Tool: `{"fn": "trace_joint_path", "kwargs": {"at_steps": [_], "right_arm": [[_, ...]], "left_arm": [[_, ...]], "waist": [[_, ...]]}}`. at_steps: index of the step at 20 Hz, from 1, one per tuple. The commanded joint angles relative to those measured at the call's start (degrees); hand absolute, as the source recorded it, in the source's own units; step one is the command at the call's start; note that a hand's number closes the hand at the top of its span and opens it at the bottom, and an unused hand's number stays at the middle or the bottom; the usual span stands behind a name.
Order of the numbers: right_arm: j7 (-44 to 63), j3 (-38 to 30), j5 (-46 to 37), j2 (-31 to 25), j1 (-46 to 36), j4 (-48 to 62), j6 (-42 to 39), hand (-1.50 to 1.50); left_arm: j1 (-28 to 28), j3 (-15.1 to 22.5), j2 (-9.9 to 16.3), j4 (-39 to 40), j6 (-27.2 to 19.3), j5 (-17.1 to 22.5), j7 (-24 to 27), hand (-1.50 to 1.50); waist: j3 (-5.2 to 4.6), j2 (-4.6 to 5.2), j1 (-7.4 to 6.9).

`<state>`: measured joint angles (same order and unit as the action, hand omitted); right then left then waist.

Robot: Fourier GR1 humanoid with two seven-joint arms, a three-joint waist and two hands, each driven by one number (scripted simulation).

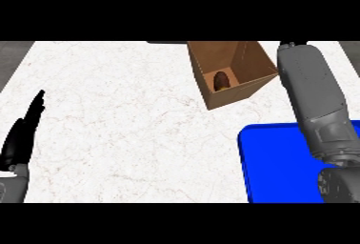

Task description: Pick the sweet potato from the tray and place it in the cardboard box

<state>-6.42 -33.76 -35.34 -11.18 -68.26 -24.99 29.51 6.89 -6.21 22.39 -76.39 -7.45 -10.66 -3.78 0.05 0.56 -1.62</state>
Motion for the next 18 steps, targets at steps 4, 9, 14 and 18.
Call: {"fn": "trace_joint_path", "kwargs": {"at_steps": [4,9,14,18], "right_arm": [[1.2,-0.6,4.7,-5.5,7.7,-8.2,-6.2,-1.50],[3.0,0.9,7.5,-6.7,18.7,-21.4,-13.3,-1.50],[4.1,0.1,12.3,-11.6,29.9,-32.2,-24.4,-1.50],[8.2,0.6,14.8,-13.8,38.6,-43.0,-31.6,-1.50]], "left_arm": [[-3.7,-1.8,1.1,-3.9,1.3,0.9,-2.3,0.00],[-1.8,-2.9,0.0,0.8,-0.7,-0.3,0.5,0.00],[-4.3,-1.7,-0.5,-4.3,-0.5,-1.1,-2.3,0.00],[-6.1,-2.0,-1.2,-5.6,0.3,-0.5,-1.7,0.00]], "waist": [[-0.02,-0.96,1.74],[-0.09,-1.22,3.29],[-0.05,-1.22,3.05],[-0.08,-1.30,3.12]]}}
